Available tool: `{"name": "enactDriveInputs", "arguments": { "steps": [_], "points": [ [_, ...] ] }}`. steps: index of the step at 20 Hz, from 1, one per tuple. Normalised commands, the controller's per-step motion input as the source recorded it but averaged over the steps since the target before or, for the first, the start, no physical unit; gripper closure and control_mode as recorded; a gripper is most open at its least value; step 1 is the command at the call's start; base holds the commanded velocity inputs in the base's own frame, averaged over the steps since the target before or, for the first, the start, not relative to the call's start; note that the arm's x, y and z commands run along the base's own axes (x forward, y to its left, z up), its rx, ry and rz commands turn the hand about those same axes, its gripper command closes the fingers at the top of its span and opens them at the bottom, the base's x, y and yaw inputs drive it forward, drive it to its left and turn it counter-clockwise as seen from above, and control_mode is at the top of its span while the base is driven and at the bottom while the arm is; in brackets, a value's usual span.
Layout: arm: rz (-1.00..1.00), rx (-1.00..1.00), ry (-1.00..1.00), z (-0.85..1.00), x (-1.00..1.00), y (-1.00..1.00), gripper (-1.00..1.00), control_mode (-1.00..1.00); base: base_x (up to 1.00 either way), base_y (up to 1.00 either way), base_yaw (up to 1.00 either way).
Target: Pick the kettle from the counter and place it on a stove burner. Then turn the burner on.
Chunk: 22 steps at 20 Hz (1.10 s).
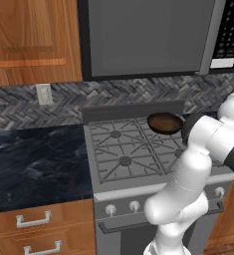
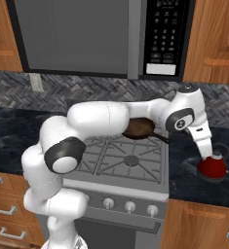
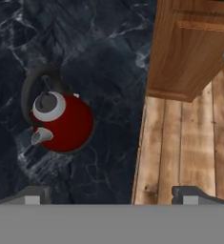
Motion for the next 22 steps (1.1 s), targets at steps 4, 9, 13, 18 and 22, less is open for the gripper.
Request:
{"name": "enactDriveInputs", "arguments": {
  "steps": [4, 9, 13, 18, 22],
  "points": [
    [0.00, 0.04, 0.00, -0.13, 0.43, -0.29, -1.00, -1.00, 0.00, 0.00, 0.00],
    [0.00, 0.03, 0.00, -0.16, 0.43, -0.18, -1.00, -1.00, 0.00, 0.00, 0.00],
    [0.00, 0.03, 0.00, -0.14, 0.33, -0.16, -1.00, -1.00, 0.00, 0.00, 0.00],
    [0.00, 0.02, 0.00, -0.18, 0.31, -0.15, -1.00, -1.00, 0.00, 0.00, 0.00],
    [0.00, 0.00, 0.00, -0.29, 0.27, -0.07, -1.00, -1.00, 0.00, 0.00, 0.00]
  ]
}}
